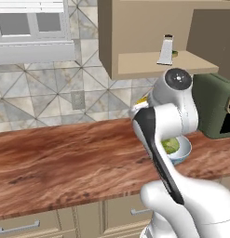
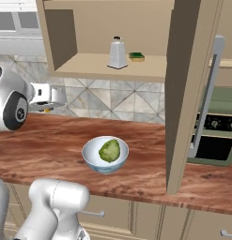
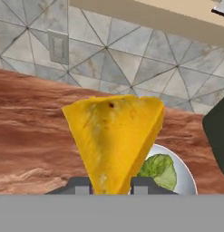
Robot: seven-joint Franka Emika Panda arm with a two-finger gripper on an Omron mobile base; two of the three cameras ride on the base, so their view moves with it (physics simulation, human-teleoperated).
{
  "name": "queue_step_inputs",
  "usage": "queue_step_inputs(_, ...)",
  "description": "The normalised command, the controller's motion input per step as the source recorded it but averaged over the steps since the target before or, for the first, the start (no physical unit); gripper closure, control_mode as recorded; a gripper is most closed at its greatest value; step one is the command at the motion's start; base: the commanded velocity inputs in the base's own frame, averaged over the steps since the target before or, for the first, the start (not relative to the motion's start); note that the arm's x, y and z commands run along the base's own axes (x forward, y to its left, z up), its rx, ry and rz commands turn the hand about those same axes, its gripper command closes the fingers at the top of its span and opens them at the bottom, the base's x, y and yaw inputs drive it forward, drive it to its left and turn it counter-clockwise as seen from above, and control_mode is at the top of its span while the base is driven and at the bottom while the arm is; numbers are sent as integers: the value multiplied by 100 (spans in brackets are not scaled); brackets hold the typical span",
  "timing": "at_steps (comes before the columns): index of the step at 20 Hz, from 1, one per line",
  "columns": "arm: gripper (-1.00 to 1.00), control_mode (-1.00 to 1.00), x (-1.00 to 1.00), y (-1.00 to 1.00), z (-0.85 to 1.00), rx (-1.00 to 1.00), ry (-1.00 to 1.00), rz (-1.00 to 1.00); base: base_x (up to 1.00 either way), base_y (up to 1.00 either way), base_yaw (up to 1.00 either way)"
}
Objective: Pick the cheese from the fridge and the cheese grater from the cabinet and place them next to the salad bowl.
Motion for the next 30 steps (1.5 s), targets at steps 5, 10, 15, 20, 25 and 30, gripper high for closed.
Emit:
queue_step_inputs(5, 100, -100, 32, 14, -29, 3, 20, 7, 0, 0, 0)
queue_step_inputs(10, 100, -100, 34, 13, -43, 0, 31, 7, 0, 0, 0)
queue_step_inputs(15, 100, -100, 12, 3, -59, 1, 38, 0, 0, 0, 0)
queue_step_inputs(20, 100, -100, 0, 0, -66, 6, 21, 0, 0, 0, 0)
queue_step_inputs(25, 100, -100, -1, 0, -66, 6, 0, 0, 0, 0, 0)
queue_step_inputs(30, 100, -100, 14, 0, -50, 0, 11, -3, 0, 0, 0)
